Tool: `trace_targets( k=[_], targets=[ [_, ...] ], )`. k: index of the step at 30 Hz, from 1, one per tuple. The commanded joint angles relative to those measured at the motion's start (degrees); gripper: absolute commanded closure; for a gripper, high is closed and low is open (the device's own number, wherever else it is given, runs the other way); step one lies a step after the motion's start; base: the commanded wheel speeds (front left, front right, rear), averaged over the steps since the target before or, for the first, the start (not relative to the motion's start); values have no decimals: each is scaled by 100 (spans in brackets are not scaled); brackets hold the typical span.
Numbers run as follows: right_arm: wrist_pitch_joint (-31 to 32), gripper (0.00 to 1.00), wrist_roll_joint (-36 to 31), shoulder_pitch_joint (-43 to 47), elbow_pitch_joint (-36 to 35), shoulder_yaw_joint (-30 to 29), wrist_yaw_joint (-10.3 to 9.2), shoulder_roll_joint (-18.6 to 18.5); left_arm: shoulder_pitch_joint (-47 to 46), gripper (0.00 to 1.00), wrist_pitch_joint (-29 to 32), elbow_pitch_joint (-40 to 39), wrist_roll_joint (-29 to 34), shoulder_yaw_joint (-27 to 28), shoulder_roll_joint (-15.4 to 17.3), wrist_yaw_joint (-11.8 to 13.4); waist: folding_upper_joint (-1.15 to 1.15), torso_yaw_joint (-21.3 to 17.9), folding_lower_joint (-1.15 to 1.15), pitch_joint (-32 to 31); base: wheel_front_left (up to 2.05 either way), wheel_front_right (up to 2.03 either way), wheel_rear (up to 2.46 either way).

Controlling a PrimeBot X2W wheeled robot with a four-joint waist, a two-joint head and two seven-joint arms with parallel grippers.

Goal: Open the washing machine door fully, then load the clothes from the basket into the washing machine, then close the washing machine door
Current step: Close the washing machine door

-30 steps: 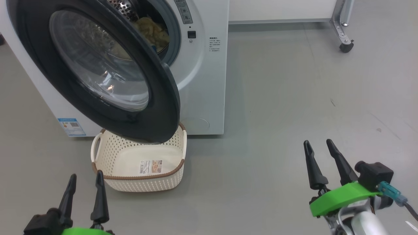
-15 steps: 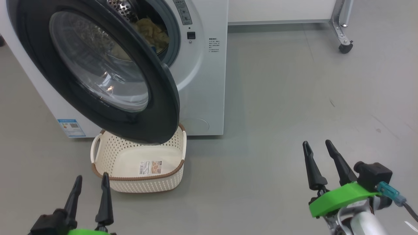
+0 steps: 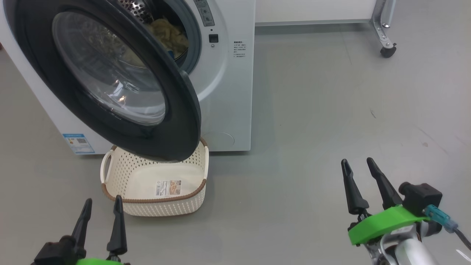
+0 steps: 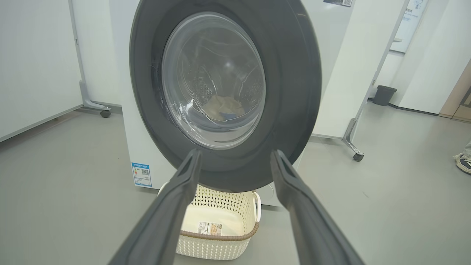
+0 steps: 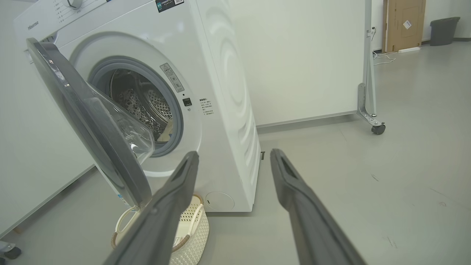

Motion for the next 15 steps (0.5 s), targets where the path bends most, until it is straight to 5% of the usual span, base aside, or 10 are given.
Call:
trace_targets(
  k=[1,4,5,6,7,15],
  targets=[
    [-56,0,12,-192,-188,102,-16,-34,-324,0,-56,-153,68,209,99,-37,0,0,0,10,0,0,0],
    [-56,0,20,-199,-181,105,-16,-42,-342,0,-56,-141,81,180,88,-37,0,6,0,19,0,0,0],
    [-56,7,38,-202,-162,123,-16,-49,-347,0,-56,-135,84,164,83,-37,0,13,0,20,0,0,0],
    [-56,73,44,-221,-143,129,-16,-69,-354,0,-56,-126,87,145,78,-37,0,25,0,22,0,0,0],
    [-56,100,44,-251,-137,109,-16,-89,-364,0,-56,-116,90,117,76,-37,0,43,0,25,0,0,0],
    [-56,100,41,-556,-78,45,-16,-230,-461,0,-56,-86,89,-35,59,-37,0,241,0,120,0,0,0]
  ],
)
